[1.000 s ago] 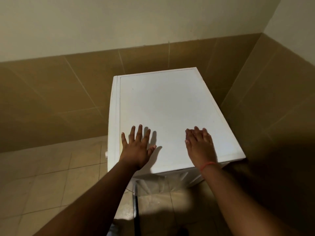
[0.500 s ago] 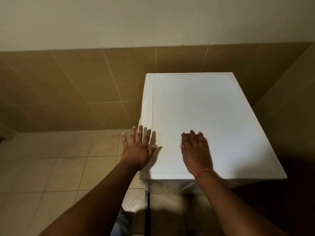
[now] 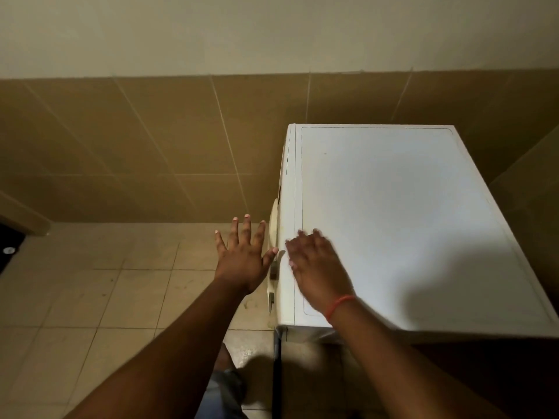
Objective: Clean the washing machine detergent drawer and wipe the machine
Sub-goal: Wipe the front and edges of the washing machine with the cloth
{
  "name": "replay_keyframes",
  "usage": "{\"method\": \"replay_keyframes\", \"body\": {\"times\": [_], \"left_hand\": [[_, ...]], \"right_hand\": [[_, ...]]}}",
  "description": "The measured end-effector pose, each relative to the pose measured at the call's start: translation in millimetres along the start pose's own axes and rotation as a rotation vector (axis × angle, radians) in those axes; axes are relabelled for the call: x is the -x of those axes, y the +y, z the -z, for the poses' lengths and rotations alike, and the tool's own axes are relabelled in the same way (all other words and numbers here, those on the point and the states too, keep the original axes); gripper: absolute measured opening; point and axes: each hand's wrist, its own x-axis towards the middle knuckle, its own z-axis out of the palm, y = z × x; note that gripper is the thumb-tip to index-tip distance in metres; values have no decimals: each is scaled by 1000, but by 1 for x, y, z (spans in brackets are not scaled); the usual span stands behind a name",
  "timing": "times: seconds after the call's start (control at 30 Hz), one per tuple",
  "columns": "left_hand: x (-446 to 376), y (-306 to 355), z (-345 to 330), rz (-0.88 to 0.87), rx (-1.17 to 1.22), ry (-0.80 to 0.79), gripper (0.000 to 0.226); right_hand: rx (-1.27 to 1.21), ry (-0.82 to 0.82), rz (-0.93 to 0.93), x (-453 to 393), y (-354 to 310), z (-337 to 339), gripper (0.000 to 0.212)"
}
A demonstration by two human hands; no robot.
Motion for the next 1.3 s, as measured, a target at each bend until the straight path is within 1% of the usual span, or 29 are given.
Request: {"method": "replay_keyframes", "body": {"times": [0.03, 0.07, 0.17, 0.2, 0.27, 0.3, 0.37, 0.4, 0.43, 0.5, 0.53, 0.6, 0.63, 0.67, 0.73, 0.77, 0.8, 0.83, 0.87, 0.9, 0.97, 1.0, 1.03, 1.1, 1.13, 1.23, 1.27, 1.3], "left_hand": [[-5, -3, 1, -13, 6, 5, 73], [-11, -5, 1, -27, 8, 9, 73], [-29, -11, 4, -72, 21, 20, 73], [-36, -14, 6, -93, 24, 26, 73], [-46, -15, 9, -137, 19, 29, 72], [-51, -16, 12, -164, 16, 20, 73], [-57, -14, 17, -219, 9, -7, 75], [-58, -13, 19, -240, -1, -13, 77], [-60, -12, 21, -255, -16, -12, 77], [-67, -8, 23, -262, -33, -4, 75], [-69, -3, 23, -252, -25, 5, 74], [-72, 9, 22, -237, -9, 19, 73], [-71, 18, 20, -231, -5, 18, 73], [-69, 26, 19, -233, -11, 17, 73], [-63, 46, 16, -251, -42, 22, 73], [-61, 54, 15, -254, -42, 20, 72], [-59, 66, 16, -249, -30, 18, 71], [-57, 76, 16, -239, -14, 19, 70], [-55, 86, 17, -228, -5, 22, 70], [-53, 96, 18, -223, -5, 19, 71], [-50, 113, 16, -217, 0, 10, 71], [-48, 121, 15, -215, 8, 7, 71], [-47, 130, 14, -212, 19, 9, 71], [-44, 145, 11, -215, 29, 14, 71], [-42, 152, 10, -221, 24, 10, 71], [-39, 170, 8, -225, 8, 5, 71], [-40, 174, 8, -222, 7, 7, 71], [-40, 180, 8, -220, 10, 10, 71]], "right_hand": [[30, -15, 81, -2, -4, -2, 49], [46, -29, 96, -6, -3, -2, 48], [-19, 15, -177, -19, 2, 0, 49], [-7, 25, -165, -22, -2, -1, 49], [59, -5, 3, -22, -8, -3, 49], [72, -26, 11, -25, -5, -3, 49], [20, 11, -188, -29, 5, 1, 49], [11, 22, -251, -28, 6, 1, 49], [22, 15, -222, -26, 5, 0, 50], [71, -21, -78, -18, 9, -1, 50], [69, -17, -87, -13, 19, -1, 50], [-1, 67, -276, -9, 42, 2, 49], [-8, 74, -318, -8, 48, 2, 49], [2, 50, -265, -6, 50, 1, 49], [60, 8, -36, 5, 54, -2, 50], [70, -7, -9, 9, 63, -1, 50], [40, -5, -90, 15, 77, 2, 50], [5, 31, -210, 21, 91, 3, 49], [-15, 50, -293, 27, 102, 4, 50], [-14, 42, -275, 33, 108, 3, 50], [51, -20, -65, 47, 119, 1, 50], [72, -39, -24, 52, 131, 2, 50], [67, -56, -88, 56, 146, 3, 51], [46, -2, -325, 63, 170, 4, 54], [40, 6, -349, 67, 174, 4, 54], [88, -94, -50, 82, 187, 5, 53], [91, -103, -66, 84, 200, 4, 54], [74, -87, -201, 87, 214, 5, 56]]}}
